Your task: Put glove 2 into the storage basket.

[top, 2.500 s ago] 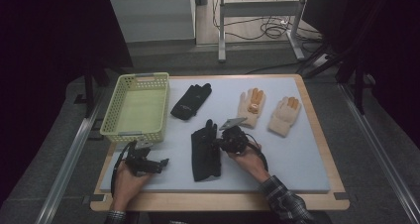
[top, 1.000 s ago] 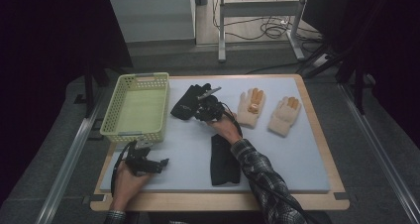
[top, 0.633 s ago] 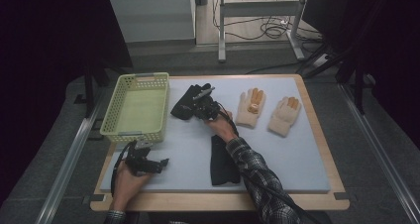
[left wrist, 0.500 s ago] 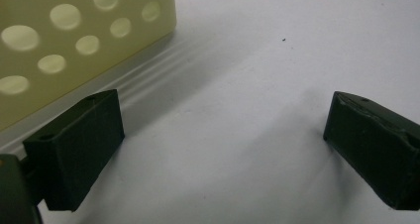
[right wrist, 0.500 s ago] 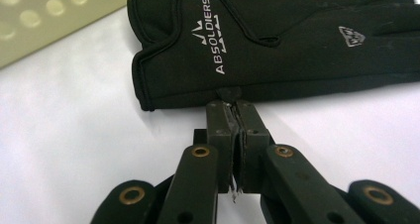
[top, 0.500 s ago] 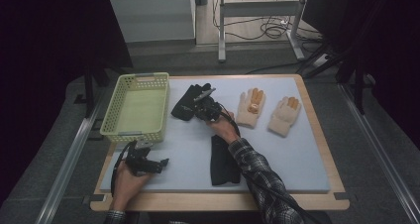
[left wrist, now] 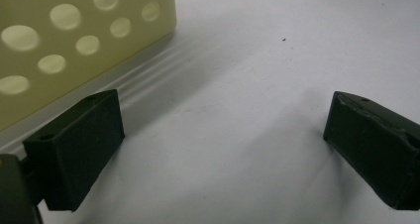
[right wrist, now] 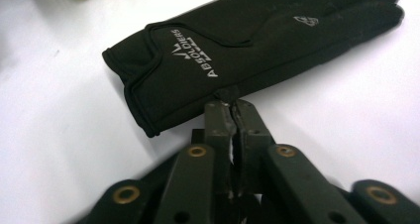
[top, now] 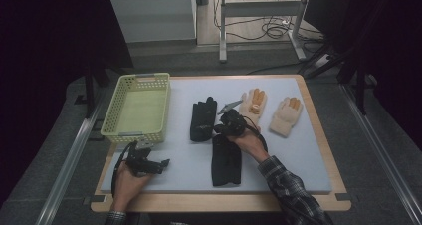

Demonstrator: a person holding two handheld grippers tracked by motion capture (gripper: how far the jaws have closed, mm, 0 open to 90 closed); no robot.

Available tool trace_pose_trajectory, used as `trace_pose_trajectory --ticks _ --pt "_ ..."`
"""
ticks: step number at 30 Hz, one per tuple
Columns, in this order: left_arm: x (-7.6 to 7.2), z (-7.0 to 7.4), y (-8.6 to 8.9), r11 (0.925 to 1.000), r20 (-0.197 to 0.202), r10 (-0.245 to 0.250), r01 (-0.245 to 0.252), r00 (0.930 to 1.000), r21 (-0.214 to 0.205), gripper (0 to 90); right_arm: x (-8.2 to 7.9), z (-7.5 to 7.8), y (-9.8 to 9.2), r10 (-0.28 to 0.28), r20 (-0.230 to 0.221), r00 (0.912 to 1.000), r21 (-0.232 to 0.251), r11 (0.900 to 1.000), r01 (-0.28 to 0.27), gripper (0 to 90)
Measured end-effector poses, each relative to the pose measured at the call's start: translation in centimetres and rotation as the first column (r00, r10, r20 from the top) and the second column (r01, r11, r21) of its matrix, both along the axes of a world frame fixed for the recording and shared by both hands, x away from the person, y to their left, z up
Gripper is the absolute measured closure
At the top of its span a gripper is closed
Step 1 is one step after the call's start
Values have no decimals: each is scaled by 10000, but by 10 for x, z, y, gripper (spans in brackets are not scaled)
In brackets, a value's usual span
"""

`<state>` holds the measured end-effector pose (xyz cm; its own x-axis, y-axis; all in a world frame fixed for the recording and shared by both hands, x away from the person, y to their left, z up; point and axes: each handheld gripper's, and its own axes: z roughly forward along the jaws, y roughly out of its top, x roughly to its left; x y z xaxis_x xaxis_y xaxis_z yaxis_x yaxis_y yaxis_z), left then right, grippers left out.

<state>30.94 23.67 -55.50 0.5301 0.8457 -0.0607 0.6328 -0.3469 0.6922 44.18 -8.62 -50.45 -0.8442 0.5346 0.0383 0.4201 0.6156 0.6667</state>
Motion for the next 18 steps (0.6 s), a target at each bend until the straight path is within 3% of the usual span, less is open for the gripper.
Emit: trace_pose_trajectory --ticks 3,7,12,16,18 --pt "0 0 0 10000 -3 5 -5 10000 -3 22 3 8 -7 -224 284 9993 363 9991 214 640" --pt "0 0 0 10000 -6 -2 2 10000 -4 22 19 11 10 -435 256 9987 752 9963 415 583" --pt "0 0 0 10000 -13 -28 28 10000 43 22 38 -3 46 -363 466 9983 247 9991 352 479" --pt "0 0 0 10000 -7 -9 9 10000 14 22 50 -17 58 -315 377 9988 -381 9987 330 473" --pt "0 0 0 10000 -7 -15 15 10000 26 22 52 -21 59 -408 339 9986 -320 9986 418 514"
